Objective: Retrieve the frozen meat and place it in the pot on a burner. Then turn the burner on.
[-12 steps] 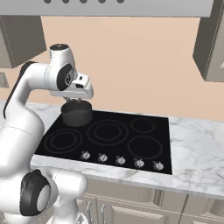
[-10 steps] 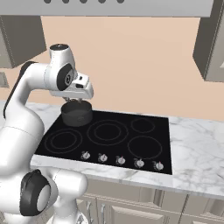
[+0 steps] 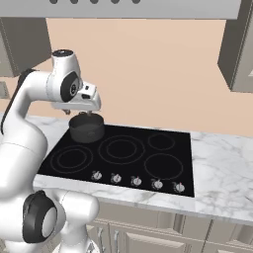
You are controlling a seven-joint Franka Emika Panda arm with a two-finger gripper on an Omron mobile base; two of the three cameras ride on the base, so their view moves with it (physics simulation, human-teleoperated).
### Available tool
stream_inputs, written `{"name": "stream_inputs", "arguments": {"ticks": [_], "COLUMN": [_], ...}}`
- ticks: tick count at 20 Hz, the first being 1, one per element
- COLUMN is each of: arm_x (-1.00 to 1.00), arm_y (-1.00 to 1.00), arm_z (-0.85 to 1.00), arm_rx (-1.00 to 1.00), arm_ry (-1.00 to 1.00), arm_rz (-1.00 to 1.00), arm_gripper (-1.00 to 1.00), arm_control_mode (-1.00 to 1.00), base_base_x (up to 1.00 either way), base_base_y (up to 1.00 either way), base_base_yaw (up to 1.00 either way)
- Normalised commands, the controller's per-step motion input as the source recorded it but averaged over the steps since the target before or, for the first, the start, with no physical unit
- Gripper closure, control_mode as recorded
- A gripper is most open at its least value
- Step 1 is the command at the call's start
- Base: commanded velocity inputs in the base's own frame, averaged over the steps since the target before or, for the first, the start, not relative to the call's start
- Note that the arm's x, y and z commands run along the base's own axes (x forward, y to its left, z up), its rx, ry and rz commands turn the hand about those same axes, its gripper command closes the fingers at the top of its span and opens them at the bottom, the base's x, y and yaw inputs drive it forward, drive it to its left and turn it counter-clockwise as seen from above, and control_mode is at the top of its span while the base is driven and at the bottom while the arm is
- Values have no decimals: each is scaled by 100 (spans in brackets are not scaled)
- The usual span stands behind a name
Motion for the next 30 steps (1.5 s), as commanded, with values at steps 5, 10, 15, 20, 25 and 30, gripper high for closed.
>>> {"name": "stream_inputs", "arguments": {"ticks": [5,10,15,20,25,30], "arm_x": [-8,-17,-17,0,4,12], "arm_y": [38,64,74,55,51,55], "arm_z": [0,-1,-8,-55,-49,-51], "arm_rx": [0,-2,-3,1,0,0], "arm_ry": [0,-1,-4,-1,1,0], "arm_rz": [24,37,40,43,24,6], "arm_gripper": [-100,-100,-100,-100,-100,-100], "arm_control_mode": [-100,-100,-100,-100,-100,-100], "base_base_x": [0,0,0,0,0,0], "base_base_y": [0,0,0,0,0,0], "base_base_yaw": [0,0,0,0,0,0]}}
